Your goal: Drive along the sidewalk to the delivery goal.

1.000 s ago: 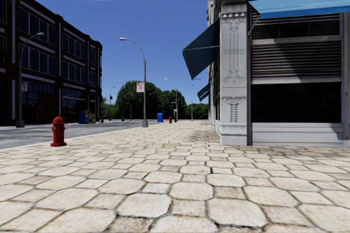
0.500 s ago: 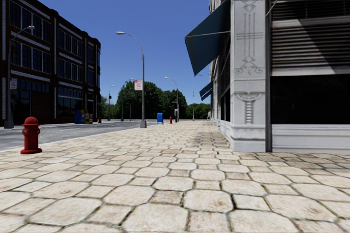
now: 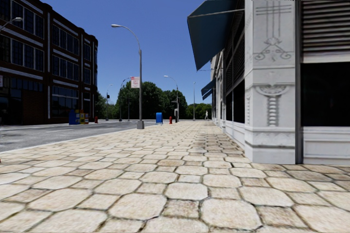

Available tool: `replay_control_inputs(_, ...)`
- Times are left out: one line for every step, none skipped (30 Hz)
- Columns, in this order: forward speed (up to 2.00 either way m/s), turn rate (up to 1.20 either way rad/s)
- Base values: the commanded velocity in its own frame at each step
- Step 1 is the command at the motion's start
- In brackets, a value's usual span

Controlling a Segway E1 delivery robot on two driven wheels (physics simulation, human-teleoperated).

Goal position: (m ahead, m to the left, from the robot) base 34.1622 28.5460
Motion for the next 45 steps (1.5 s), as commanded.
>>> replay_control_inputs(2.0, 0.0)
replay_control_inputs(2.0, 0.0)
replay_control_inputs(2.0, 0.0)
replay_control_inputs(2.0, 0.0)
replay_control_inputs(2.0, 0.0)
replay_control_inputs(2.0, 0.0)
replay_control_inputs(2.0, 0.0)
replay_control_inputs(2.0, 0.0)
replay_control_inputs(2.0, 0.0)
replay_control_inputs(2.0, 0.0)
replay_control_inputs(2.0, 0.0)
replay_control_inputs(2.0, 0.0)
replay_control_inputs(2.0, 0.0)
replay_control_inputs(2.0, 0.0)
replay_control_inputs(2.0, 0.0)
replay_control_inputs(2.0, 0.0)
replay_control_inputs(2.0, 0.0)
replay_control_inputs(2.0, -0.04)
replay_control_inputs(2.0, -0.04)
replay_control_inputs(2.0, -0.18)
replay_control_inputs(2.0, -0.22)
replay_control_inputs(2.0, -0.23)
replay_control_inputs(2.0, -0.23)
replay_control_inputs(2.0, -0.24)
replay_control_inputs(2.0, -0.24)
replay_control_inputs(2.0, -0.24)
replay_control_inputs(2.0, -0.24)
replay_control_inputs(2.0, -0.24)
replay_control_inputs(2.0, -0.24)
replay_control_inputs(2.0, -0.24)
replay_control_inputs(2.0, -0.24)
replay_control_inputs(2.0, -0.24)
replay_control_inputs(2.0, -0.25)
replay_control_inputs(2.0, -0.25)
replay_control_inputs(2.0, -0.25)
replay_control_inputs(2.0, -0.25)
replay_control_inputs(2.0, -0.25)
replay_control_inputs(2.0, -0.25)
replay_control_inputs(2.0, -0.25)
replay_control_inputs(2.0, -0.26)
replay_control_inputs(2.0, -0.26)
replay_control_inputs(2.0, -0.26)
replay_control_inputs(2.0, -0.26)
replay_control_inputs(2.0, -0.26)
replay_control_inputs(2.0, -0.28)
